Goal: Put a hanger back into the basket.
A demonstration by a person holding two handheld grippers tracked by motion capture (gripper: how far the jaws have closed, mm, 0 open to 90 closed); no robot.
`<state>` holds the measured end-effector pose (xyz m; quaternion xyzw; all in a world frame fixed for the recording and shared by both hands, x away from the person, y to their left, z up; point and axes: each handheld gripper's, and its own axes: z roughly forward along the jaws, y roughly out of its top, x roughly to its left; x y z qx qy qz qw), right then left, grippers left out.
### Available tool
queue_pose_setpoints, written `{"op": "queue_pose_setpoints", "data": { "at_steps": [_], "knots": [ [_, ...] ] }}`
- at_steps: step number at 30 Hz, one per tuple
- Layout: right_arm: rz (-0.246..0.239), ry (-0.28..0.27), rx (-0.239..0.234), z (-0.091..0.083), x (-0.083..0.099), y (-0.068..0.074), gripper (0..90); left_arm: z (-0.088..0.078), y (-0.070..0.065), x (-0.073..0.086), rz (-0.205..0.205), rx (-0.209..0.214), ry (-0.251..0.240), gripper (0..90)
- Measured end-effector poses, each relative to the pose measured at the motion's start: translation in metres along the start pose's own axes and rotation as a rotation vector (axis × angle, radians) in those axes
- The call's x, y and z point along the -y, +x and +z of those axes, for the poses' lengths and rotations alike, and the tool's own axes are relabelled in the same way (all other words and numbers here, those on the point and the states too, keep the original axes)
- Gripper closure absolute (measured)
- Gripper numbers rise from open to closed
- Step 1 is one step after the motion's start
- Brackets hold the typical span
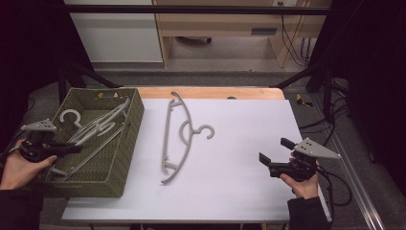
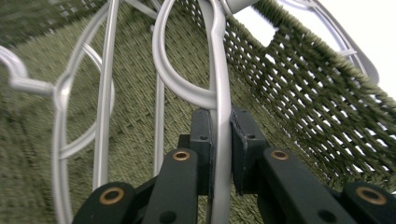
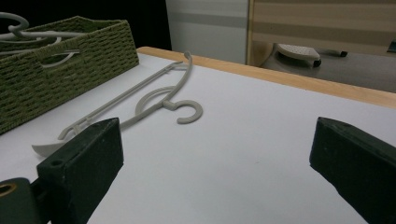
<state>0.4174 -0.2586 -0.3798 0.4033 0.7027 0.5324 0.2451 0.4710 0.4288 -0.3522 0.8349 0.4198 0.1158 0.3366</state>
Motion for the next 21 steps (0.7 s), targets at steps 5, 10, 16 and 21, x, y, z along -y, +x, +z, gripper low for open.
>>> {"op": "queue_pose_setpoints", "data": {
  "at_steps": [5, 10, 16, 21],
  "knots": [
    [0.002, 0.001, 0.001, 0.0, 0.0, 0.0, 3.0, 0.013, -0.003, 0.003, -0.011, 0.021, -0.004, 80.3],
    [0.002, 0.0, 0.0, 0.0, 0.0, 0.0, 3.1, 0.015, 0.0, 0.004, -0.045, 0.009, -0.021, 79.9],
    [0.0, 0.001, 0.001, 0.001, 0.0, 0.0, 3.0, 0.006, 0.008, 0.007, -0.112, -0.102, -0.033, 75.5],
    [-0.002, 0.005, -0.001, 0.001, 0.001, 0.0, 3.0, 0.0, 0.012, 0.006, -0.134, -0.182, -0.034, 74.2]
  ]
}}
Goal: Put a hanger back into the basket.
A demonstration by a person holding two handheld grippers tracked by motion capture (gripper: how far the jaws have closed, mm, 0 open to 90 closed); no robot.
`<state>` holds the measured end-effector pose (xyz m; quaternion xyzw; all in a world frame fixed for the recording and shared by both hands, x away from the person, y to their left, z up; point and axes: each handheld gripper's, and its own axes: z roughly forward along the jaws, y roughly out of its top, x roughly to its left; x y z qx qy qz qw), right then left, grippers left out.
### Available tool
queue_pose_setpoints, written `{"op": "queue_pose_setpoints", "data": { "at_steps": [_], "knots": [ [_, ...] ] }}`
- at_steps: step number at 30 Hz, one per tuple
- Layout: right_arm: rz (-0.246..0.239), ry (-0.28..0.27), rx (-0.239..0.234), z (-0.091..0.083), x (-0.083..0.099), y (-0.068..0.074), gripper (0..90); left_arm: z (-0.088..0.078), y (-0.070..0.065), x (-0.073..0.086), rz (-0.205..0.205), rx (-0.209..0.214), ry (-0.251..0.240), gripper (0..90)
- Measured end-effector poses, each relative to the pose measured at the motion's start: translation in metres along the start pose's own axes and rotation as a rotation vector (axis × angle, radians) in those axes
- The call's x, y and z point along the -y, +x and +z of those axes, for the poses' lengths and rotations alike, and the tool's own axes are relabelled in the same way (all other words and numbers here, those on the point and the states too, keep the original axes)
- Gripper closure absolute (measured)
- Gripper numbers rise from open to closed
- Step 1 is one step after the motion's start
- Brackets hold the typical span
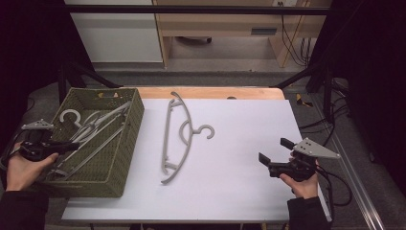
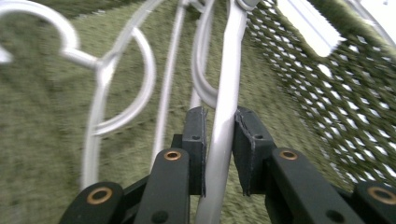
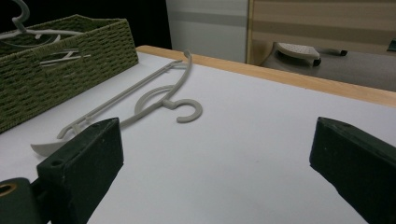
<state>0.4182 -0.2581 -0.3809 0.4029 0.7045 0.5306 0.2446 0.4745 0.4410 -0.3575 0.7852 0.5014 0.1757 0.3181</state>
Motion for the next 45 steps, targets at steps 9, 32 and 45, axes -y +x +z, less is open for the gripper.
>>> {"op": "queue_pose_setpoints", "data": {
  "at_steps": [9, 32, 45],
  "knots": [
    [0.004, 0.003, 0.0, 0.001, 0.0, 0.0, 3.1, 0.0, 0.009, -0.004, -0.017, -0.171, 0.023, 74.1],
    [0.008, 0.003, 0.001, 0.001, 0.001, 0.0, 3.0, -0.003, 0.006, -0.005, -0.061, -0.268, -0.013, 56.5],
    [0.005, -0.003, 0.001, 0.0, 0.001, -0.001, 2.9, -0.017, -0.06, -0.013, -0.004, -0.05, -0.316, 34.0]
  ]
}}
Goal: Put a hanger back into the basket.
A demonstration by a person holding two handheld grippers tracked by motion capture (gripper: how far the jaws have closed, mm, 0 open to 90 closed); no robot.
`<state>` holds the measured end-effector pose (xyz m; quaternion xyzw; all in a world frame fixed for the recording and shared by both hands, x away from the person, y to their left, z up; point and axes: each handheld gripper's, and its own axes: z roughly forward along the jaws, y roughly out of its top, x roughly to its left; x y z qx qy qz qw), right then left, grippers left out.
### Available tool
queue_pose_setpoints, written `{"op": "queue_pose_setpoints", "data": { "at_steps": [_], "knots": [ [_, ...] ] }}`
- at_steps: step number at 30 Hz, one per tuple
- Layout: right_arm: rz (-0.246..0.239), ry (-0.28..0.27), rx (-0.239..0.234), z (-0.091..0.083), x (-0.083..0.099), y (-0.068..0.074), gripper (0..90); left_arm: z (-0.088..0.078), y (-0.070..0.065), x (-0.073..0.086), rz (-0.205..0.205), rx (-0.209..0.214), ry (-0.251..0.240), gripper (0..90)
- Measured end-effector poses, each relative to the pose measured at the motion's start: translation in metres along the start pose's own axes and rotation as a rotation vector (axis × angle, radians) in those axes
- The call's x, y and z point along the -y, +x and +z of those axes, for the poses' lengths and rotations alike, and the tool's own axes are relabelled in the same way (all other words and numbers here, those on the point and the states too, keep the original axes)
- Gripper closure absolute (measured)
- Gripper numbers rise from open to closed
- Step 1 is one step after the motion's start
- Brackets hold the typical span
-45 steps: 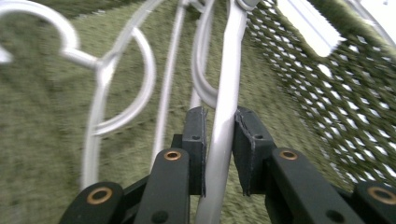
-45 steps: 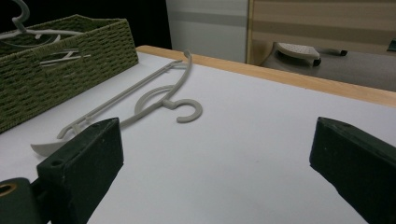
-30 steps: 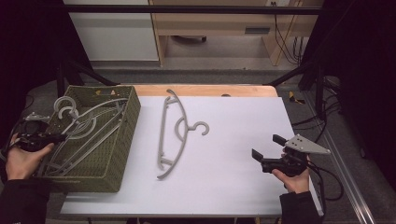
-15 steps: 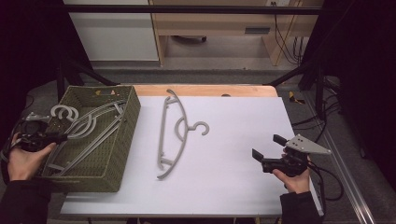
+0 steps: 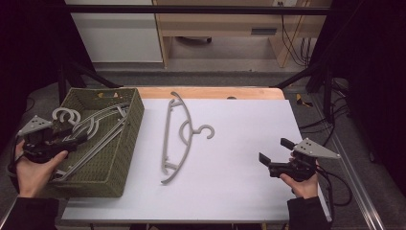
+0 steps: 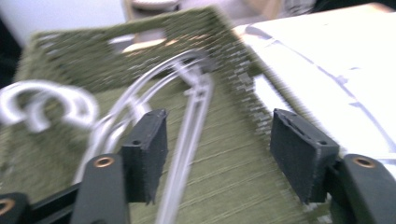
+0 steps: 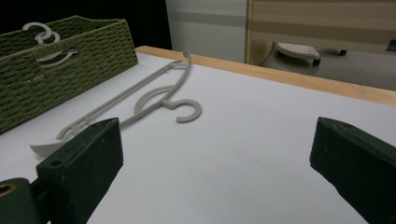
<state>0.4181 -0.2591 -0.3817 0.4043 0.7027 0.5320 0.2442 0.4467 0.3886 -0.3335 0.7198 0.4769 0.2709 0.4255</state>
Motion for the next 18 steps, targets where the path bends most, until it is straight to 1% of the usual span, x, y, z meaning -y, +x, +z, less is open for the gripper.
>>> {"op": "queue_pose_setpoints", "data": {
  "at_steps": [2, 4, 5, 7, 8, 9, 10, 13, 18],
  "knots": [
    [0.004, -0.003, 0.003, 0.0, 0.0, 0.0, 2.9, 0.001, -0.01, -0.001, 0.0, 0.029, -0.029, 29.8],
    [0.002, -0.003, 0.003, -0.001, 0.0, 0.0, 2.9, 0.003, -0.02, -0.002, 0.009, 0.054, -0.057, 26.4],
    [0.005, -0.005, 0.006, -0.001, 0.0, 0.0, 2.8, 0.004, -0.027, -0.003, 0.011, 0.073, -0.071, 23.3],
    [0.006, -0.006, 0.007, -0.001, 0.0, -0.001, 2.9, 0.006, -0.036, -0.004, 0.016, 0.096, -0.09, 22.2],
    [0.005, -0.004, 0.006, -0.002, 0.0, -0.001, 2.8, 0.007, -0.041, -0.004, 0.021, 0.102, -0.101, 18.7],
    [0.005, -0.005, 0.006, -0.002, 0.0, -0.001, 2.8, 0.011, -0.05, -0.005, 0.027, 0.115, -0.113, 17.8],
    [0.005, -0.005, 0.006, -0.002, 0.0, -0.001, 2.8, 0.011, -0.05, -0.005, 0.027, 0.115, -0.113, 17.1],
    [0.006, -0.008, 0.005, -0.003, -0.001, -0.001, 2.8, 0.016, -0.064, -0.006, 0.035, 0.139, -0.126, 15.1],
    [0.004, -0.01, 0.007, -0.003, -0.001, -0.002, 2.8, 0.024, -0.082, -0.006, 0.054, 0.161, -0.133, 10.7]
  ]
}}
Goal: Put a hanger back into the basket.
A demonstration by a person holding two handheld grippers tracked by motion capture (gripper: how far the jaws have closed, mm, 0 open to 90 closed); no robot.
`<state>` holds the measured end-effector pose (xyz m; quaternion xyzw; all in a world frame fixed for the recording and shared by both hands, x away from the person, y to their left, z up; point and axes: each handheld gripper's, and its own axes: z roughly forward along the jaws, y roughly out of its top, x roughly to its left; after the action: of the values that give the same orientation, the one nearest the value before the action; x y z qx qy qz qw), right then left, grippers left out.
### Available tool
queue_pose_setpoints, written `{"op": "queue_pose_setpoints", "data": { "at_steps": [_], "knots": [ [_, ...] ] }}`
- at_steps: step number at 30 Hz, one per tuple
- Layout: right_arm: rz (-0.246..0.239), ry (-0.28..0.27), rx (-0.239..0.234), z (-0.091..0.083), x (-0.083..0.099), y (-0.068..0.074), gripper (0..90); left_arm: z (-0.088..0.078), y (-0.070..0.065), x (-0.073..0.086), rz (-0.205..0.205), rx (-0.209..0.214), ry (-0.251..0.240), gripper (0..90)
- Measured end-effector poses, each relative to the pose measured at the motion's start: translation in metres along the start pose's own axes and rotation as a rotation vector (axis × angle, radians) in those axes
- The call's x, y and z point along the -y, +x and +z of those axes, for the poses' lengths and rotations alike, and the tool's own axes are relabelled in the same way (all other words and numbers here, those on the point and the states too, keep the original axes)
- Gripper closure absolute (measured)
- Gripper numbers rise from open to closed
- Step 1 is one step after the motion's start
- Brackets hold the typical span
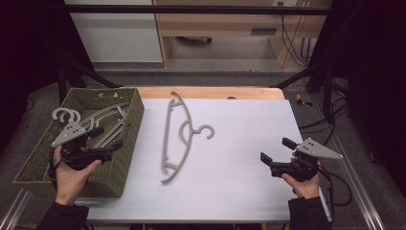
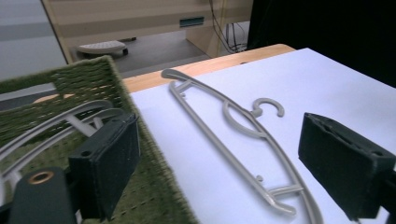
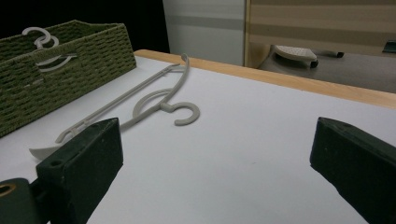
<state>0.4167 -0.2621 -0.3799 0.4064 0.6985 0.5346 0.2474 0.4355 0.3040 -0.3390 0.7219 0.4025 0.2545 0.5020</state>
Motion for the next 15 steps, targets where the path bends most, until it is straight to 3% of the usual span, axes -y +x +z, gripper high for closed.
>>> {"op": "queue_pose_setpoints", "data": {
  "at_steps": [6, 10, 15],
  "knots": [
    [0.0, 0.002, 0.0, 0.001, 0.0, 0.0, 2.8, 0.014, -0.022, 0.004, 0.029, 0.051, 0.008, 9.4],
    [0.002, 0.001, -0.004, 0.001, 0.0, 0.0, 2.8, 0.027, -0.039, 0.005, 0.068, 0.091, 0.036, 9.7],
    [0.001, 0.001, -0.001, 0.001, 0.0, 0.001, 2.8, 0.047, -0.056, 0.007, 0.087, 0.118, 0.07, 11.0]
  ]
}}
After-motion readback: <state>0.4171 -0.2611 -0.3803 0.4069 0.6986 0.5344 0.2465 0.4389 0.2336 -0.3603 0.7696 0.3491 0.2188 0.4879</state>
